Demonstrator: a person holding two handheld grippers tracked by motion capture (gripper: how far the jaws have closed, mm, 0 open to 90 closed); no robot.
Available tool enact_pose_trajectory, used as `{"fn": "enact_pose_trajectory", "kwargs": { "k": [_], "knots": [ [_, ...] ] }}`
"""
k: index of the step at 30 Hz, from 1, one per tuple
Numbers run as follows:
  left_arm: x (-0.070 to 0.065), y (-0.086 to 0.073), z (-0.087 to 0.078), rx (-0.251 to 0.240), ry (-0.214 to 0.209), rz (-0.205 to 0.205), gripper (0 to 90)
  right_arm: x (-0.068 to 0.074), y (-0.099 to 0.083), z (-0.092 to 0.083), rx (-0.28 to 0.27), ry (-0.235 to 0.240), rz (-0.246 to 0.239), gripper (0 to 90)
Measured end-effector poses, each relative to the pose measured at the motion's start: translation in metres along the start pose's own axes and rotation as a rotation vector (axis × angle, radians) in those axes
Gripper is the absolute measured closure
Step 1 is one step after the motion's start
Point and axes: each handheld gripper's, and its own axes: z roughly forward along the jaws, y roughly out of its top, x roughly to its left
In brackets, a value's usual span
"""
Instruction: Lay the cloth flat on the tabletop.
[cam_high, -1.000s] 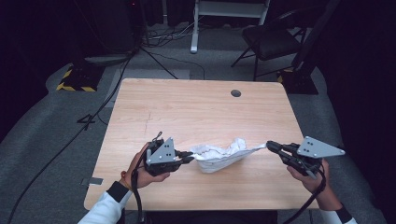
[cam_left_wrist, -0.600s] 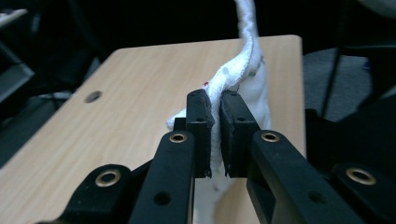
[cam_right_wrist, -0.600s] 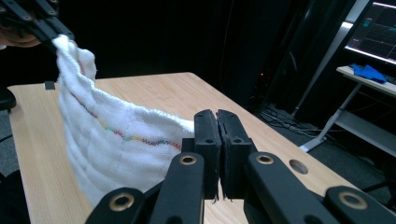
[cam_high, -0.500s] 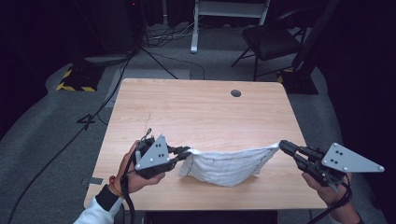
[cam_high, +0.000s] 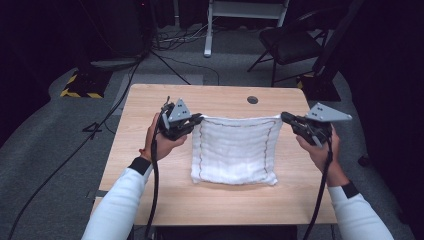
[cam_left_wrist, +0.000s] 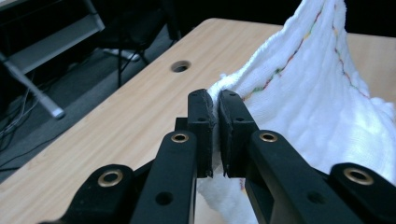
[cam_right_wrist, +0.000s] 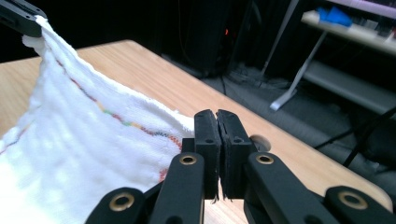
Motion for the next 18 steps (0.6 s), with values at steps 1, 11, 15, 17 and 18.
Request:
{"fn": "enact_pose_trajectory", "kwargs": {
  "k": [1,11,15,17,18],
  "knots": [
    [0.005,0.0,0.007,0.003,0.015,-0.006,84.3,-0.004,0.001,0.01,0.01,-0.018,-0.01,87.6],
    [0.042,-0.017,0.077,0.079,0.12,-0.103,82.9,-0.036,-0.001,0.095,0.119,-0.089,0.026,87.5],
    [0.049,-0.031,0.099,0.123,0.172,-0.175,72.4,-0.036,-0.01,0.126,0.18,-0.122,0.013,84.4],
    [0.048,-0.036,0.107,0.153,0.185,-0.206,55.7,-0.033,-0.017,0.137,0.215,-0.138,0.008,73.7],
    [0.047,-0.039,0.11,0.17,0.191,-0.218,47.9,-0.032,-0.021,0.142,0.236,-0.153,0.008,68.8]
  ]
}}
